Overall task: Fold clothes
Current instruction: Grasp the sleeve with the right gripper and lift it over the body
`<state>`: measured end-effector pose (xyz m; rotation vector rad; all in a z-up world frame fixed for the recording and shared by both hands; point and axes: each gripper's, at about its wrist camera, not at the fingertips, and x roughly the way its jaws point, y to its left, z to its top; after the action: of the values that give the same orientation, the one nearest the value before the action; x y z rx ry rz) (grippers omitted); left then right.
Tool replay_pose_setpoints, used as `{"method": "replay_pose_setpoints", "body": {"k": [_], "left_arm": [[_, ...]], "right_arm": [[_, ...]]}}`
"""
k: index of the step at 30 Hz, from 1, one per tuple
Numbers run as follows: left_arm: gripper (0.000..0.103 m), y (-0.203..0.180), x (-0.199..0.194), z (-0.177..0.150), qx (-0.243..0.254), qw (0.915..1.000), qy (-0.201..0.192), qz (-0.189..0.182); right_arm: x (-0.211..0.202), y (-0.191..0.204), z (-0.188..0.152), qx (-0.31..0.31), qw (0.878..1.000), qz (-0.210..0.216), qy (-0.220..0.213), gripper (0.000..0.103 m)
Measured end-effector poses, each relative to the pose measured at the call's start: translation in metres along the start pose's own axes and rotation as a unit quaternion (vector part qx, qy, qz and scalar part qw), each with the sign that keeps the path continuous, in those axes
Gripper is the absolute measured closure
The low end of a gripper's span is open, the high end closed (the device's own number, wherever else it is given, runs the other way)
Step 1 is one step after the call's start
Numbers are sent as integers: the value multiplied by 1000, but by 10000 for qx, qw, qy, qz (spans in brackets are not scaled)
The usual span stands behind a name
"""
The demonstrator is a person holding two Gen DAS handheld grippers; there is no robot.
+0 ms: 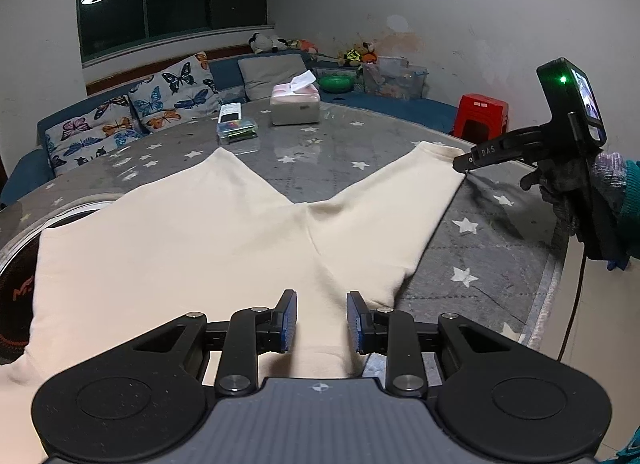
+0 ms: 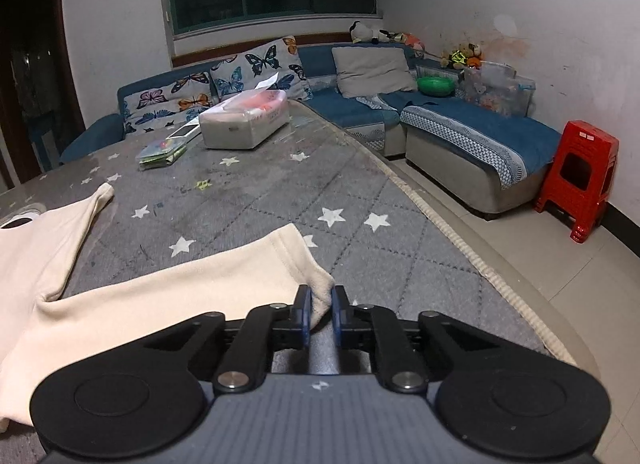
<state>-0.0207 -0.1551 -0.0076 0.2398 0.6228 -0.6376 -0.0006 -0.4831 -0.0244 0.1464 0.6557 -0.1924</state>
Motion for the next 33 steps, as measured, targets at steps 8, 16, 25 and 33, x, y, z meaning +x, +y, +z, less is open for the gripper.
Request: {"method": "replay_pose_setpoints", "body": {"k": [8,16,25,33], "left_arm": [[73,-6,7,-2,35,9999,43,-90],[69,-2,-1,0,-74,9999,-83,-72],[67,22,-27,-9,-411,9984,-285,258],[66,48,-52,-23,-799,9939,-412,633]], "right_arm": [[-19,7,14,-58,9993,156,-326,96],[-43,27,34,-248,9968,388,-659,98],[-54,47,41,-448,9941,625,-771,98],[-99,107,69,-1017,9746,1654,-1117,98]]}}
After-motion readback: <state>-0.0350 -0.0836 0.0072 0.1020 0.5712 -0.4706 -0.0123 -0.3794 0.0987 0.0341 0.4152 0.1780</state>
